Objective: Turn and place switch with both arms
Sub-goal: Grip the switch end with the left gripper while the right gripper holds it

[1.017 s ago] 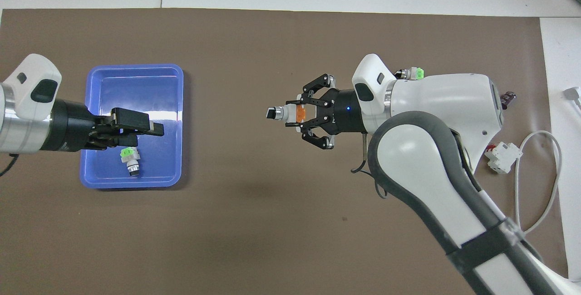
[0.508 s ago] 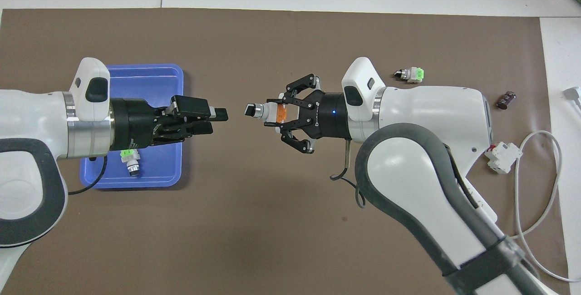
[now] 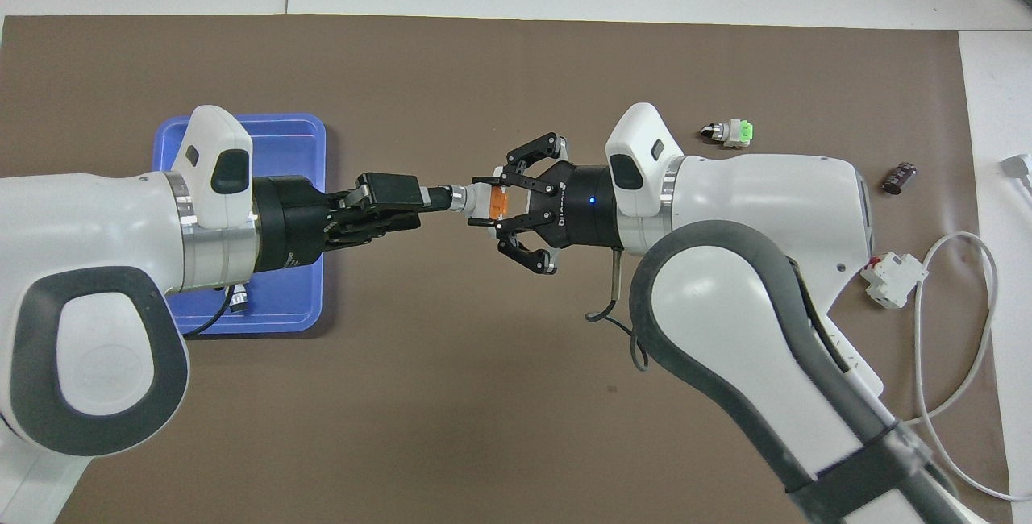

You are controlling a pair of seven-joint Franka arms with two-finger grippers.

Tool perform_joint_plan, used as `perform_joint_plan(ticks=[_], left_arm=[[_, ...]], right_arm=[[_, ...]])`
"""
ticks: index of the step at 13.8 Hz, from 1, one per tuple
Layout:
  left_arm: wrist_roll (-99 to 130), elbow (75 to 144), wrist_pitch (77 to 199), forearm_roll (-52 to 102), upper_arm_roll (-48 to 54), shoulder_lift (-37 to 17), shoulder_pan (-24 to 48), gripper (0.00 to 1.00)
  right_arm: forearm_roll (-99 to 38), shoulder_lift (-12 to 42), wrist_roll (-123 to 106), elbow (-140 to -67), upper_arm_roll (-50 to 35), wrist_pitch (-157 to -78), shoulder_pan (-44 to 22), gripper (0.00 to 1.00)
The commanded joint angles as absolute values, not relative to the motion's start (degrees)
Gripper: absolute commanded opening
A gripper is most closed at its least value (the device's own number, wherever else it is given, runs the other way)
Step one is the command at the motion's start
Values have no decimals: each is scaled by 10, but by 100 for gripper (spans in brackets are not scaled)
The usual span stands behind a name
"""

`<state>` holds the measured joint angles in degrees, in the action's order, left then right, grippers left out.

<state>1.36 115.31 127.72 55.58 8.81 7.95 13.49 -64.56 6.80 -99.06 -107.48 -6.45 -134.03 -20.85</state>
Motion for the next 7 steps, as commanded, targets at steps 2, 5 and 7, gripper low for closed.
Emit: perform_joint_plan(ticks=[2,5,7], left_arm=[[-60,1144,1292,563,81,64,142,52],[-88,1140,1333,562,82,45,149,51],[-88,1122,1334,561,83,34,149,50]], right_arm=[[-663,52,-962,-1089,-73,-1354,-205,0],[-662,50,-954,-1089,-73,-1371,-205,0],[-661,50,-954,-1089,-74,-1372,-205,0]])
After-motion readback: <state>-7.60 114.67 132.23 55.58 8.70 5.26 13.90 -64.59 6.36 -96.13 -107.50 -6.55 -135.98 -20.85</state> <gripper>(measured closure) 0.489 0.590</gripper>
